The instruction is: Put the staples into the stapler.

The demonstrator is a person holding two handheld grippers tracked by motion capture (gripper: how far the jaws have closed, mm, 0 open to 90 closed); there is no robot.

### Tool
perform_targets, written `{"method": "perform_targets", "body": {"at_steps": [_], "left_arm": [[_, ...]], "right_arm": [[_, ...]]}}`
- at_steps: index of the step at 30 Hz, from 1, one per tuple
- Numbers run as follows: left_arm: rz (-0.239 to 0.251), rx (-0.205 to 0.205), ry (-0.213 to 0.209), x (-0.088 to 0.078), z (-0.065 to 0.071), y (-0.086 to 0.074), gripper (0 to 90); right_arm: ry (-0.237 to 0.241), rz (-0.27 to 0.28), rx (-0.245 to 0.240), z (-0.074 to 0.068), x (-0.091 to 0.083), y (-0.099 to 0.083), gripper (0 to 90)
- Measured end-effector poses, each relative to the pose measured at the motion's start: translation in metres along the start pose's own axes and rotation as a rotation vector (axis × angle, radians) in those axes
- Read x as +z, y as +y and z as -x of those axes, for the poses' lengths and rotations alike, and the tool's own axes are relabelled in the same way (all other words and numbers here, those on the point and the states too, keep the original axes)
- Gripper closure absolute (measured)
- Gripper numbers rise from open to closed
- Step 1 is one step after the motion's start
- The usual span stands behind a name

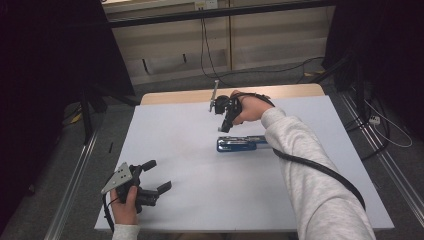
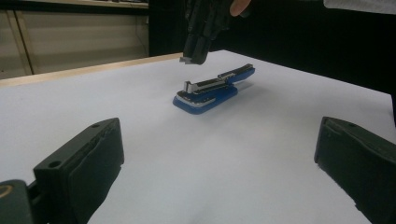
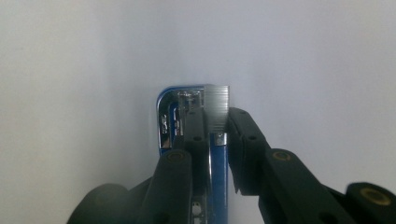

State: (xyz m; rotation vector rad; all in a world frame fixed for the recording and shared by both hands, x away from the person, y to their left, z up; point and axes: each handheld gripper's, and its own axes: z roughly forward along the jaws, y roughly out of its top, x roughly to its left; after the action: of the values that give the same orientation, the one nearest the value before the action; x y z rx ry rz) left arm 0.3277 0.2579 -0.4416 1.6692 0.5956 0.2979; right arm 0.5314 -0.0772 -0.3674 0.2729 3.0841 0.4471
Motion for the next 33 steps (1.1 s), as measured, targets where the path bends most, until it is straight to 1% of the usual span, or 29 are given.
{"method": "perform_targets", "body": {"at_steps": [1,3,5,7,11,14,16,18,19,21,22,26,31,32,33], "left_arm": [[-0.001,0.001,0.001,0.0,0.0,0.0,1.4],[-0.002,0.002,0.003,0.0,0.0,0.0,1.4],[-0.002,0.002,0.003,0.0,0.0,0.0,1.4],[-0.005,-0.002,0.003,0.0,0.0,0.0,1.4],[-0.009,0.006,0.011,0.0,-0.001,0.0,1.5],[-0.004,0.002,0.007,0.0,-0.001,0.0,1.5],[-0.004,0.001,0.007,0.0,-0.001,0.0,1.5],[-0.005,0.001,0.008,0.0,-0.001,0.0,1.5],[-0.005,0.001,0.008,0.0,-0.001,0.0,1.5],[-0.006,0.0,0.009,0.0,-0.001,0.0,1.5],[-0.008,-0.001,0.01,0.0,-0.001,0.0,1.5],[-0.005,-0.003,0.012,-0.001,-0.001,0.0,1.5],[-0.006,-0.003,0.01,0.0,-0.001,0.0,1.6],[-0.007,0.0,0.011,0.0,-0.001,0.0,1.6],[-0.007,0.0,0.01,0.0,-0.001,0.0,1.6]], "right_arm": [[0.006,-0.003,0.008,-0.002,0.0,0.001,78.6],[0.004,-0.003,-0.007,-0.004,0.0,0.002,78.6],[0.008,0.003,-0.008,-0.005,0.001,0.002,78.6],[0.004,-0.005,-0.01,-0.006,0.001,0.002,78.6],[0.007,-0.008,0.008,-0.009,0.001,0.003,78.6],[0.014,-0.01,0.007,-0.01,0.003,0.003,78.6],[0.009,-0.013,-0.001,-0.01,0.004,0.003,78.6],[0.022,-0.016,0.009,-0.01,0.004,0.003,78.6],[0.018,-0.016,-0.004,-0.01,0.005,0.003,78.6],[0.021,-0.016,-0.005,-0.009,0.006,0.003,78.6],[0.023,-0.018,0.008,-0.009,0.007,0.002,78.6],[0.022,-0.012,0.005,-0.009,0.009,0.001,78.6],[0.026,-0.025,0.011,-0.01,0.011,-0.001,78.6],[0.028,-0.018,0.009,-0.01,0.013,-0.002,78.6],[0.027,-0.028,0.008,-0.01,0.013,-0.002,78.5]]}}
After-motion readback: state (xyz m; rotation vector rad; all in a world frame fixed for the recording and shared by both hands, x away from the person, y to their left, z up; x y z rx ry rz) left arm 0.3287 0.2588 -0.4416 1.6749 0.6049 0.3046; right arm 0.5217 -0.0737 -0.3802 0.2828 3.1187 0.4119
